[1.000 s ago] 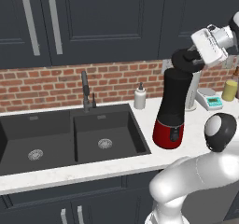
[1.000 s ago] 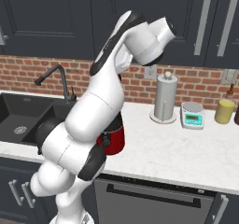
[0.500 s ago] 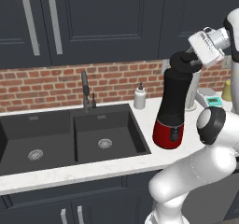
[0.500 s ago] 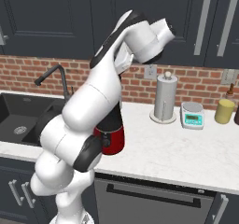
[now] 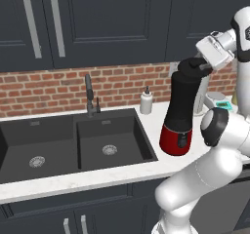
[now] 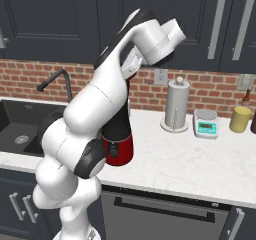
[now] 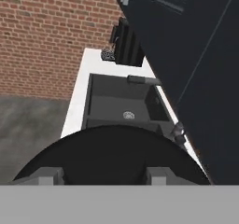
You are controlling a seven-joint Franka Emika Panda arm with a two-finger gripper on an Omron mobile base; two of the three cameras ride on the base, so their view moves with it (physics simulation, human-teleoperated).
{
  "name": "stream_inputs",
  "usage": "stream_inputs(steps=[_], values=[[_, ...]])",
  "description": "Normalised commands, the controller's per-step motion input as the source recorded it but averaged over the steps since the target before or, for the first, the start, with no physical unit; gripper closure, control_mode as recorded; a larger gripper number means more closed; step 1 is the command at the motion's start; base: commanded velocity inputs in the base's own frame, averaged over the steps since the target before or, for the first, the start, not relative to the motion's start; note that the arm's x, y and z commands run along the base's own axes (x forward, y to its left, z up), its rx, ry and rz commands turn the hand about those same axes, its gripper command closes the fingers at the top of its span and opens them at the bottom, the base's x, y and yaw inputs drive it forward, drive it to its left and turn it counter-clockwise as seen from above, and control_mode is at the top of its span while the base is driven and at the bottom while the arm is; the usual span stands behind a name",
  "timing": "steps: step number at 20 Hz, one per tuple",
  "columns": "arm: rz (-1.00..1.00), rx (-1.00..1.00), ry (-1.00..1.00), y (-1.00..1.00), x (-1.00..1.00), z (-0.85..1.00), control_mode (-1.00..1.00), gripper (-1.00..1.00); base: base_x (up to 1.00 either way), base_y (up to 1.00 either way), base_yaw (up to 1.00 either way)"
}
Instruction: Close the lid blender by securely placing the lid on top.
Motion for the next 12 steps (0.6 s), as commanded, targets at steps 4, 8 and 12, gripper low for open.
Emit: stream_inputs(steps=[4,8,12], values=[[0.0,0.01,0.1,0.0,-0.16,-0.47,-1.0,1.0,0.0,0.0,0.0],[0.0,0.01,0.0,0.0,-0.14,-0.04,-1.0,1.0,0.0,0.0,0.0],[0.0,0.0,0.0,0.0,0.03,-0.08,-1.0,1.0,0.0,0.0,0.0]])
